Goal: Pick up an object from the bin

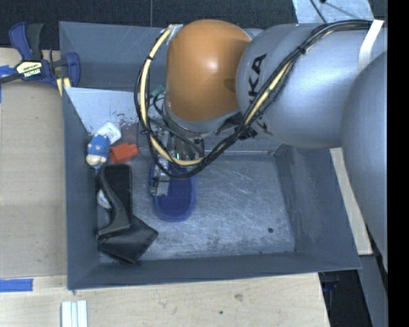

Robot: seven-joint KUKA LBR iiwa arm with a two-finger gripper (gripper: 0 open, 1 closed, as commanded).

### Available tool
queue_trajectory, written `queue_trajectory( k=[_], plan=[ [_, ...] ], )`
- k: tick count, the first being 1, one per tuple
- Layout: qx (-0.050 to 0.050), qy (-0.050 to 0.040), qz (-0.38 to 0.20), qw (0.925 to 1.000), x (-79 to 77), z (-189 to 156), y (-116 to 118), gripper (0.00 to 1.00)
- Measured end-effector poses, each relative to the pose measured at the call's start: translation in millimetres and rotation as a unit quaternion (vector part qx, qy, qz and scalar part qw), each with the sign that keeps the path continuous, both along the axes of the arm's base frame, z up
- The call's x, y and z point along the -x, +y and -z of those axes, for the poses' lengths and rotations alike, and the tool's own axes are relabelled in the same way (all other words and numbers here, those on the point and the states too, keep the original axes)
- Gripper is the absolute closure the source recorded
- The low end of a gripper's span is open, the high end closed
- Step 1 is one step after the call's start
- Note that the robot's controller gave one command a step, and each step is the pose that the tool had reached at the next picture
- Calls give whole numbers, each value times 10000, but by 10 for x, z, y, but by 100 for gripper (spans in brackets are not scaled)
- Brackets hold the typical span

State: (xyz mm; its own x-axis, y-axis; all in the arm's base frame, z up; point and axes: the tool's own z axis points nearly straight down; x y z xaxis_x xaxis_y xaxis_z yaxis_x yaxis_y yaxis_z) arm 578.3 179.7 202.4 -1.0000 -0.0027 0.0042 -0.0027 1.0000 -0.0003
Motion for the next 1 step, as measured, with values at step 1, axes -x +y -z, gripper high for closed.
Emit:
queue_trajectory(
  k=[1],
  plan=[
    [-5,-27,-948,9955,297,1267,-430,0]
  ],
)
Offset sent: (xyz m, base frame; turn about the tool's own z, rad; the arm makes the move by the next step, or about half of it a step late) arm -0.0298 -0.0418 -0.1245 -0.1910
